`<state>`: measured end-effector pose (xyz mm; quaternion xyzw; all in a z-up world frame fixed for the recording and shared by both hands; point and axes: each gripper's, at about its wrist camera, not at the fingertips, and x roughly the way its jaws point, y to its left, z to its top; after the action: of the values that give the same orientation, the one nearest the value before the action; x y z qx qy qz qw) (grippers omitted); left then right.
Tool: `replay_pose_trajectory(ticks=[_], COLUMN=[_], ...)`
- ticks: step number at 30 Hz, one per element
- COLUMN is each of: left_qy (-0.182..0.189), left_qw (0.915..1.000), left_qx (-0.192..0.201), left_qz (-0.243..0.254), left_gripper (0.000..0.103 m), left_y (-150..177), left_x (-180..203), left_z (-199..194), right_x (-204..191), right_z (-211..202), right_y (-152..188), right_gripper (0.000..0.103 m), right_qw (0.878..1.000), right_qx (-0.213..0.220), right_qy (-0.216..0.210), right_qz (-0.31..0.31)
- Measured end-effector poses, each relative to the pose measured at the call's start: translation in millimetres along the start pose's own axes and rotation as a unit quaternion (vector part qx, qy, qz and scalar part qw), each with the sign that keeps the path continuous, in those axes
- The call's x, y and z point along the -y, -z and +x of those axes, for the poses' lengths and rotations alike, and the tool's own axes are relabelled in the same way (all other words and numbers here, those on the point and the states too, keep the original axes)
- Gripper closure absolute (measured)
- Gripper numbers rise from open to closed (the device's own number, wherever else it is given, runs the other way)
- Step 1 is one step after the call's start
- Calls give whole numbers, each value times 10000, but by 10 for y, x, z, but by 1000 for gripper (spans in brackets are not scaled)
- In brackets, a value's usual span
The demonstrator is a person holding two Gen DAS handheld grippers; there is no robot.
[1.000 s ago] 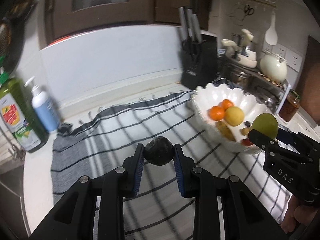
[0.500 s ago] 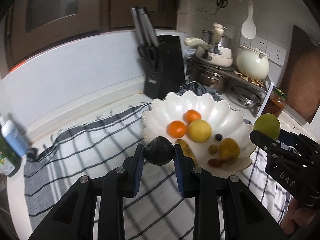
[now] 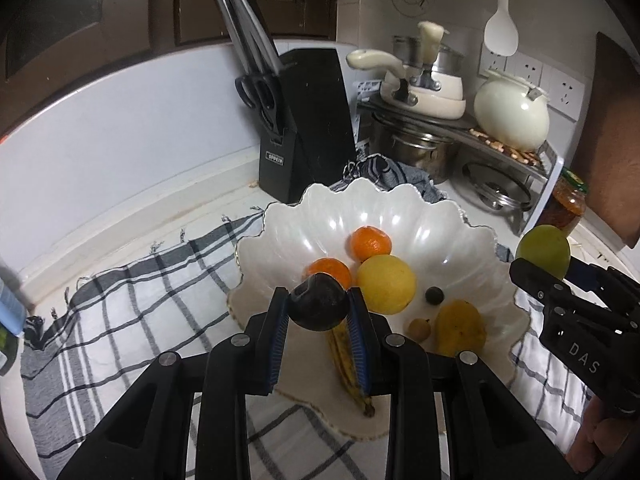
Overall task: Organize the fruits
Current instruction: 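Open both tools to drop the dark and green fruits into the bowl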
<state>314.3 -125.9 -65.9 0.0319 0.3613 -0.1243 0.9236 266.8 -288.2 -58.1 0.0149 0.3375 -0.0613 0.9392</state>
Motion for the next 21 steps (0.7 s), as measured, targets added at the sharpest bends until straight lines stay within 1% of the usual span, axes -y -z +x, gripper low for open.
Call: replay_pose_trajectory(ticks=[8, 15, 16, 17, 19, 21], left_qy=[-61, -81, -90, -125, -199, -225], left_qw=[9998, 9996, 9996, 9996, 9995, 9995], left_qx=[-159, -234, -254, -240, -176, -153], left_qz=[-80, -109, -114, -119, -155, -147], left_gripper=[74, 71, 63, 53, 44, 44], left_y=[-9, -9, -5, -1, -2, -7], left_x=[-31, -33, -37, -43, -64, -78], left_z=[287, 406, 415, 412, 385, 360], right_x=[-3, 18, 11, 5, -12, -26], right_z=[307, 458, 473, 482, 496, 493], right_y=[-14, -15, -10, -4, 7, 21], right_gripper=[53, 53, 53, 53, 53, 52], right_qw=[9999, 9996, 9995, 9994, 9992, 9991], right_qx=[-165, -291, -318, -342, -386, -412], right_qy=[10, 23, 18, 4, 27, 39], right_qz=[-29, -21, -35, -44, -64, -76])
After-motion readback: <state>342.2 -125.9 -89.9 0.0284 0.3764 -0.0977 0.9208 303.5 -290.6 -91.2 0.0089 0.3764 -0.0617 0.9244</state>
